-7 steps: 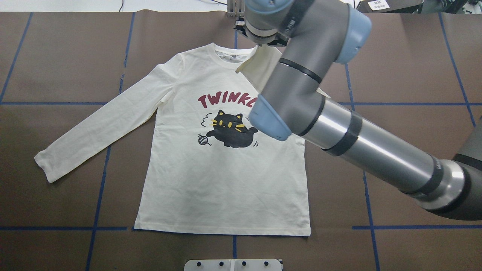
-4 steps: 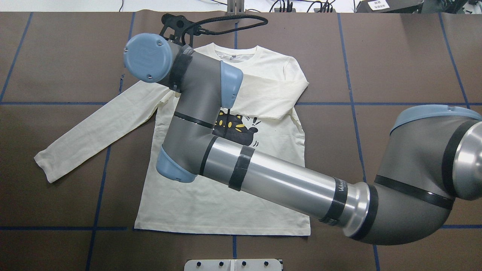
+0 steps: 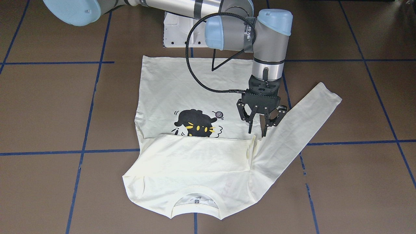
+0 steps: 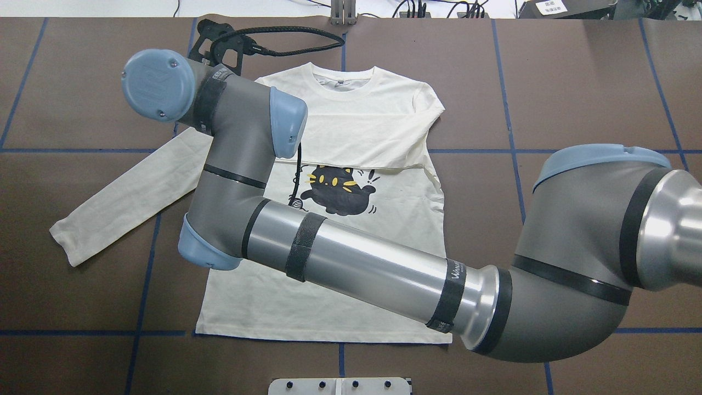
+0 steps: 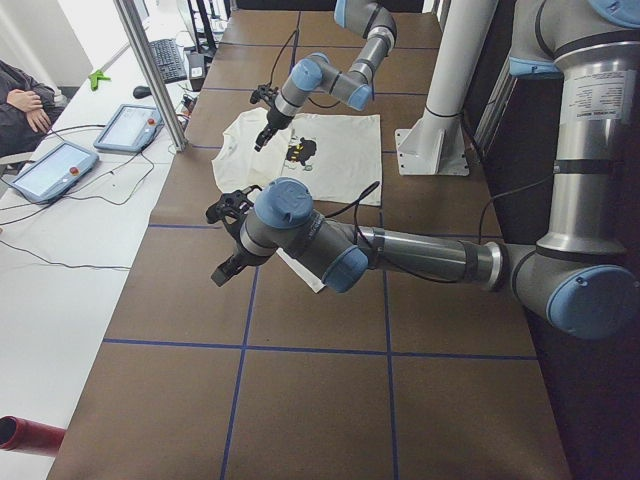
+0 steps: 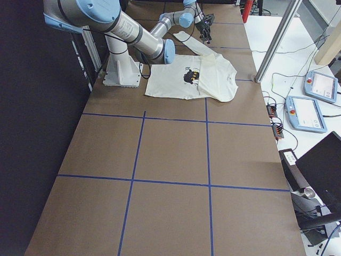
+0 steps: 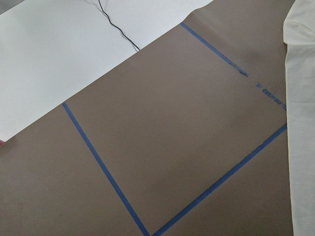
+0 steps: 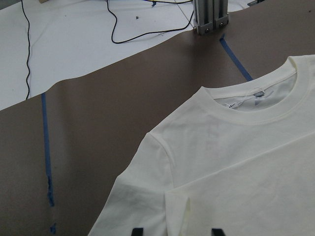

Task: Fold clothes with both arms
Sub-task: 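Lift the sleeve with the right gripper and lay it across the shirt chest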

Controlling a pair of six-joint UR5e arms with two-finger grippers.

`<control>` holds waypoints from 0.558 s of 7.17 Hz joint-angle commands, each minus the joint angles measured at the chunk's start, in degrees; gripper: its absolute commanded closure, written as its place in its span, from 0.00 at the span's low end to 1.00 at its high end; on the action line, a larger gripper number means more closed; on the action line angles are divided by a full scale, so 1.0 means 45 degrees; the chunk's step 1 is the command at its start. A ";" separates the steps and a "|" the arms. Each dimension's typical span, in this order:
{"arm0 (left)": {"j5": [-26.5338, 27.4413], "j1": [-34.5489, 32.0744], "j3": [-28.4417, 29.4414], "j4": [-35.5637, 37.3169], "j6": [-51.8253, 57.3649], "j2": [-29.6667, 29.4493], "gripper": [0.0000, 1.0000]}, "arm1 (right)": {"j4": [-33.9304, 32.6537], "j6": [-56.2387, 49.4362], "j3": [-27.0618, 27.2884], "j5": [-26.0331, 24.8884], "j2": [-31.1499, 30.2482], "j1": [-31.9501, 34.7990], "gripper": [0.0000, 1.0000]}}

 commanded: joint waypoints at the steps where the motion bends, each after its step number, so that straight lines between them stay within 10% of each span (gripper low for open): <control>1: -0.0003 0.0027 -0.0059 -0.0058 -0.0601 -0.0306 0.00 | -0.0102 -0.0492 0.0022 0.2127 0.0213 0.1133 0.00; 4: -0.0100 0.1287 0.0018 -0.3347 -0.3379 -0.0232 0.00 | -0.2420 -0.2771 0.2256 0.5218 -0.1047 0.3068 0.00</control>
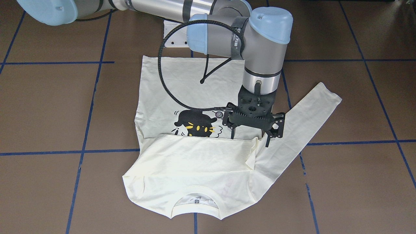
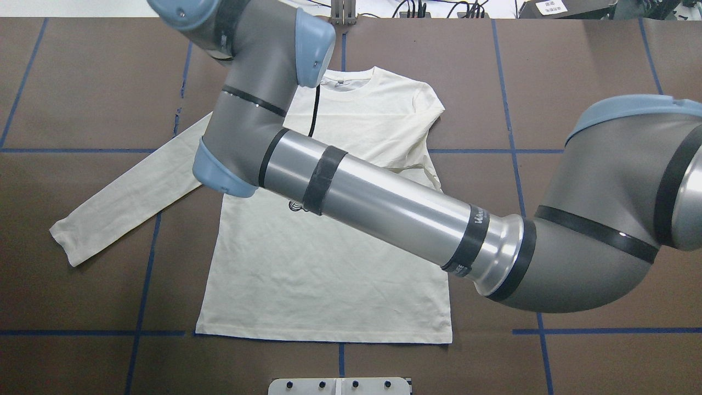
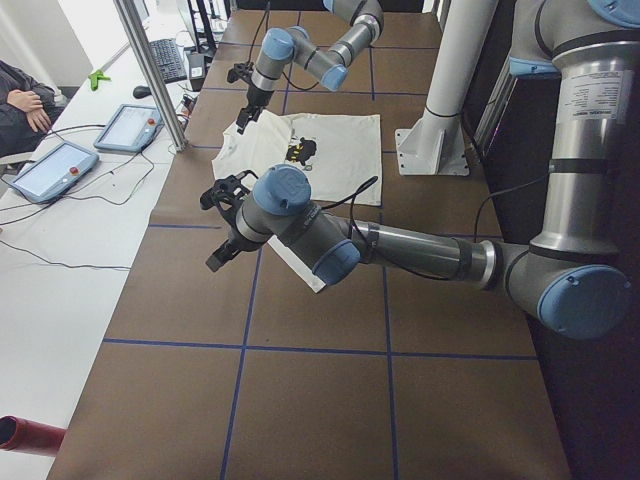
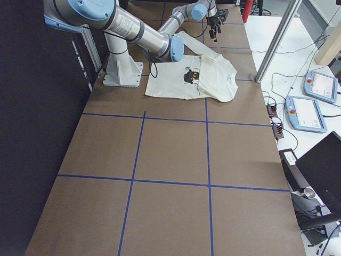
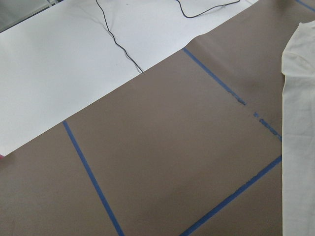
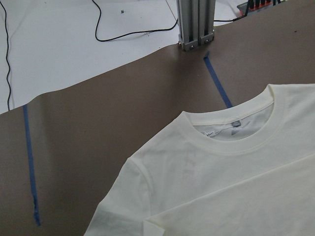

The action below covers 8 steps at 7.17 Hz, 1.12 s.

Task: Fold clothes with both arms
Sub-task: 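Lift the sleeve with the right gripper and lay it across the shirt chest, then release the sleeve and raise the right gripper while the left gripper grasps the other cuff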

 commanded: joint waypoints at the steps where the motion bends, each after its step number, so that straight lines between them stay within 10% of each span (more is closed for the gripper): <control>1: 0.0114 0.2488 -0.0020 -0.1402 -0.0719 -0.0028 0.00 | -0.1527 -0.2217 0.2476 0.2144 -0.1857 0.1528 0.00; 8: 0.5911 0.9295 -0.0900 -0.1558 -0.3688 0.2213 0.00 | -0.2979 -1.2983 1.2748 0.5724 -1.3823 0.5458 0.00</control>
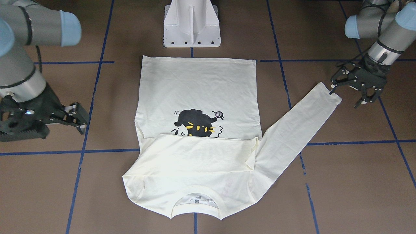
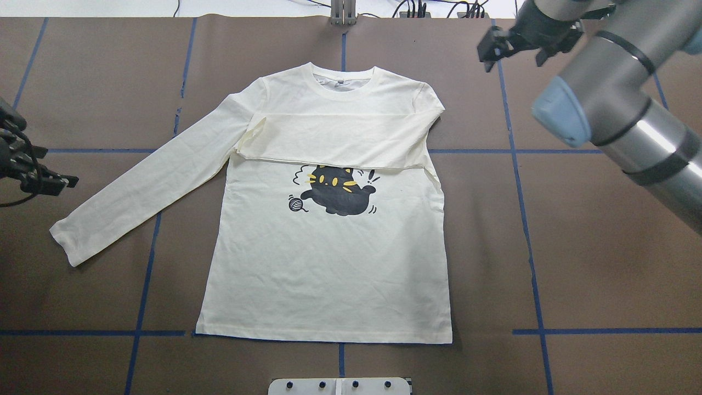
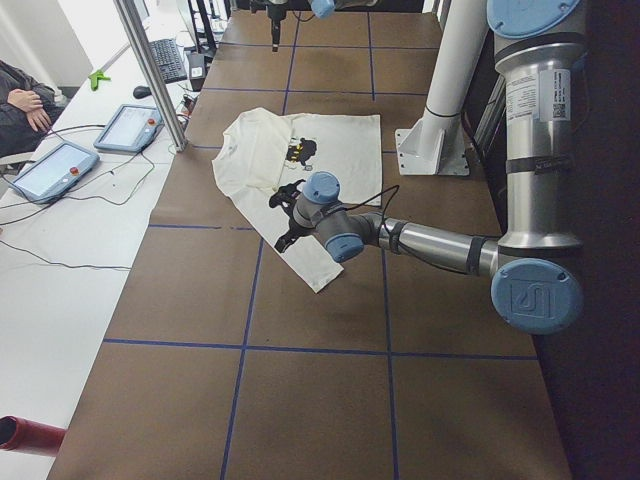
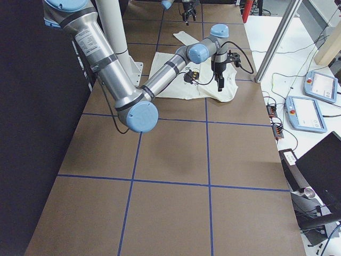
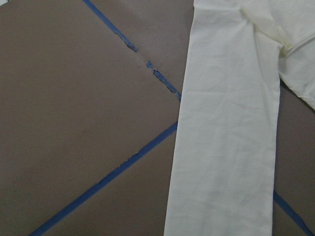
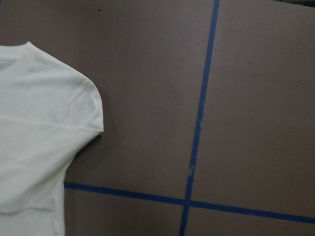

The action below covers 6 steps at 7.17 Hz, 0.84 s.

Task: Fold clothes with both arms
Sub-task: 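Release the sleeve and raise the right gripper while the left gripper grasps the other cuff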

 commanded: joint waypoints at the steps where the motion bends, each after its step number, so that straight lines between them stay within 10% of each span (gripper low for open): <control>1: 0.1109 0.1554 -0.0037 -0.0208 -0.0032 0.0947 0.00 | 0.0109 -0.2122 0.2620 0.0747 -0.3789 0.0712 0.00; 6: 0.2089 0.3493 -0.0017 -0.0874 -0.0090 0.1987 0.00 | 0.1607 -0.4689 0.3723 0.2000 -0.7375 0.2218 0.00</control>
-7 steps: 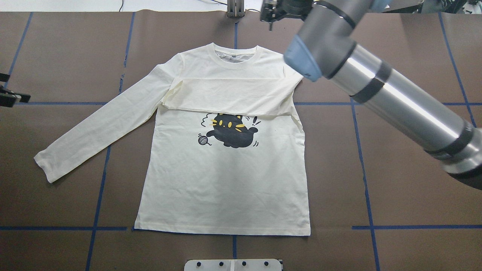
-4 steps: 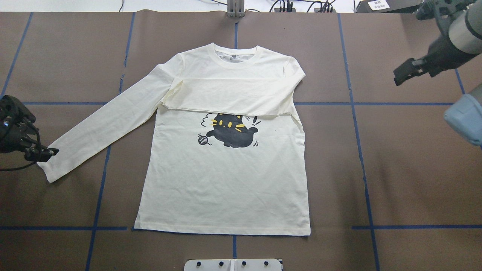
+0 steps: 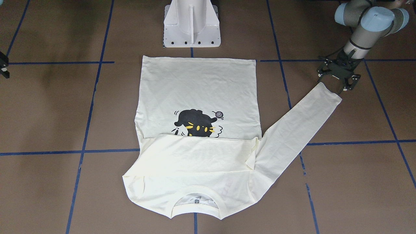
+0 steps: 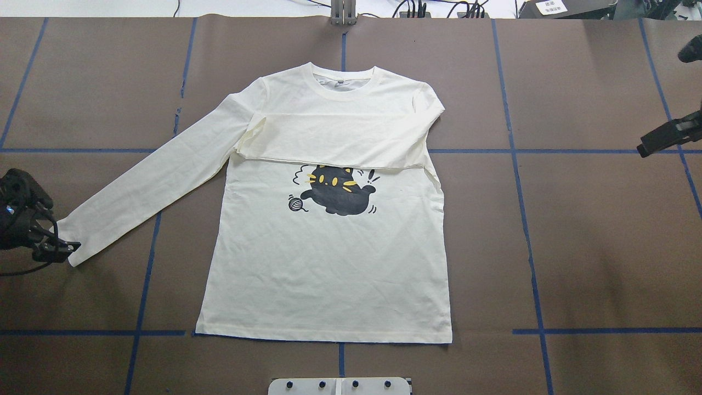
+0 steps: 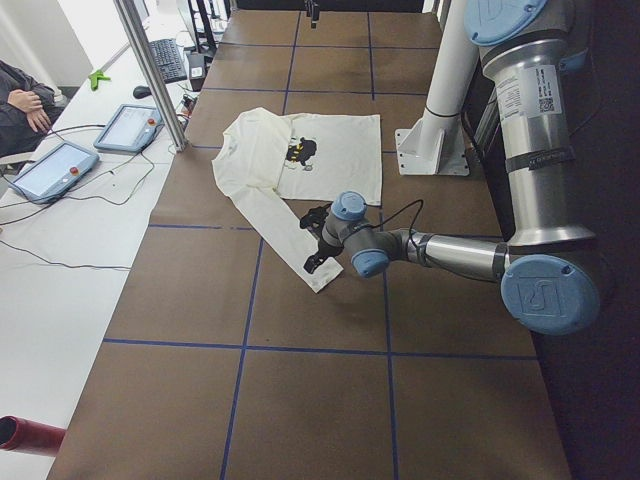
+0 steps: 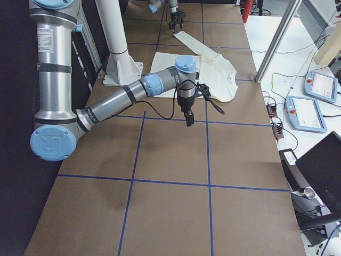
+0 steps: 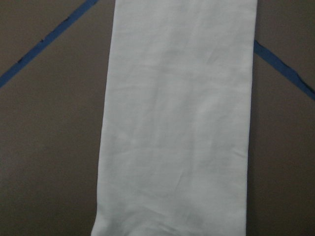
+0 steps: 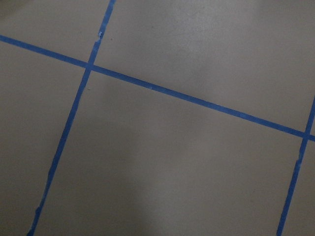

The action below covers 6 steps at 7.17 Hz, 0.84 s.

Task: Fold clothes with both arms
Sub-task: 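Release the sleeve and raise the right gripper while the left gripper grasps the other cuff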

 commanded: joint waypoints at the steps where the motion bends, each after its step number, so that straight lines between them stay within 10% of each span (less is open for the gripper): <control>1: 0.0096 0.0488 0.0067 -0.0029 -0.0012 0.0053 0.03 | 0.0822 -0.0129 -0.0017 0.0355 -0.0617 0.0145 0.00; 4: 0.0427 0.0490 0.0048 0.0010 -0.0051 0.0053 0.85 | 0.0823 -0.0110 -0.0037 0.0356 -0.0617 0.0184 0.00; 6: 0.1298 0.0470 -0.0108 -0.0048 -0.0012 0.0053 1.00 | 0.0823 -0.0110 -0.0037 0.0356 -0.0617 0.0204 0.00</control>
